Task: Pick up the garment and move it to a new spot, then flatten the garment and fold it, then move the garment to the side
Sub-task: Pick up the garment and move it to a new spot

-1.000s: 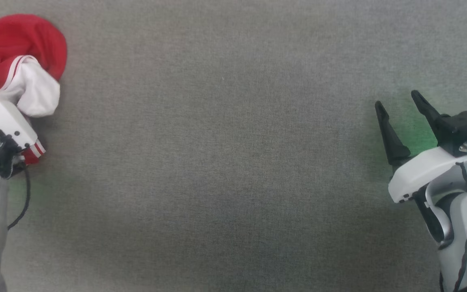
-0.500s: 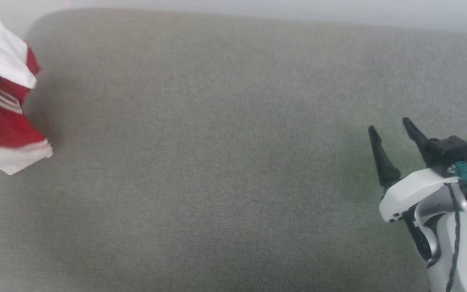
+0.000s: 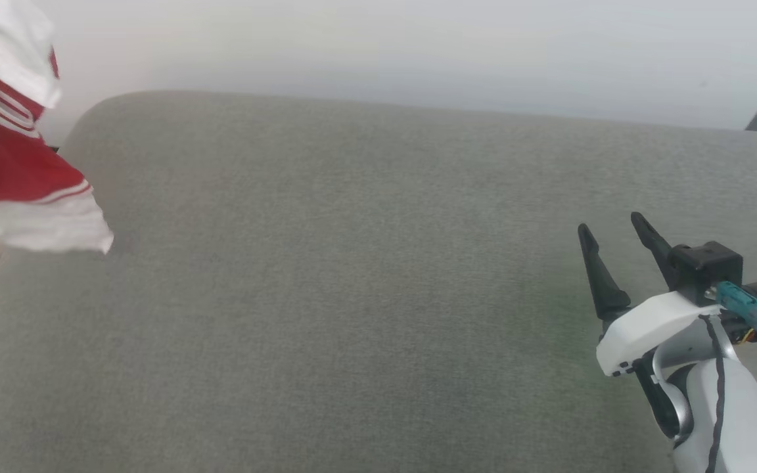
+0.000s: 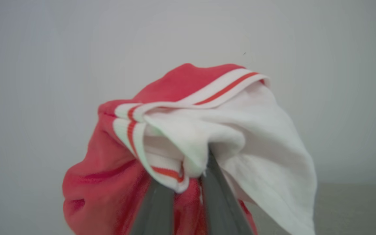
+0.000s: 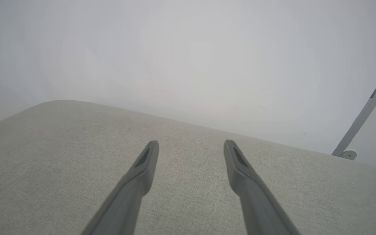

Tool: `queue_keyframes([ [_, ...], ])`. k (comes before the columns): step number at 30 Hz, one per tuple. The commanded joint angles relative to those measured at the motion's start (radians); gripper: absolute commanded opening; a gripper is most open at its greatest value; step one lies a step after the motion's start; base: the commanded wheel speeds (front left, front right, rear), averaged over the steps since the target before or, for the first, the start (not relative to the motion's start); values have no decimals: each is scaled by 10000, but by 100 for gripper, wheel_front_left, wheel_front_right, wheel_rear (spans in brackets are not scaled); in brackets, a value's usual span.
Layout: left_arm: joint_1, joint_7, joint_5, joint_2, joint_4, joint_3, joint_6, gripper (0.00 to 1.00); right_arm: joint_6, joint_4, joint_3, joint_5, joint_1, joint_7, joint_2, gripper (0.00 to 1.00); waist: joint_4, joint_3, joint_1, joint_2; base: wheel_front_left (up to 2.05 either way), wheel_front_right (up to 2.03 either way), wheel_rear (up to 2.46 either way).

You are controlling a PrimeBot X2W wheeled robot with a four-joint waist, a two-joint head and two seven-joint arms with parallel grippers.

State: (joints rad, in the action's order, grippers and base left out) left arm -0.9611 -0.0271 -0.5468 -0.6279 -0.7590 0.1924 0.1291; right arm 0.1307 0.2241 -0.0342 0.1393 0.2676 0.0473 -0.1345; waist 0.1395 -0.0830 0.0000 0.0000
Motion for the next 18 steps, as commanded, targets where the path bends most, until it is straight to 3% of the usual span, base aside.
queue_keyframes([
  [1,177,-94,1,-18,292,45,-8,0,1,12,30,-13,-103,84,10,100,-158,135,0,0,0,0,0],
  [8,1389,-1321,-272,-3,3408,255,-404,0,1,-50,290,-103,-43,167,-34,100,-923,300,0,0,0,0,0],
  [18,2730,-3228,-529,350,7314,825,-1369,0,1,-80,840,-144,177,313,-85,100,-2514,28,0,0,0,0,0],
])
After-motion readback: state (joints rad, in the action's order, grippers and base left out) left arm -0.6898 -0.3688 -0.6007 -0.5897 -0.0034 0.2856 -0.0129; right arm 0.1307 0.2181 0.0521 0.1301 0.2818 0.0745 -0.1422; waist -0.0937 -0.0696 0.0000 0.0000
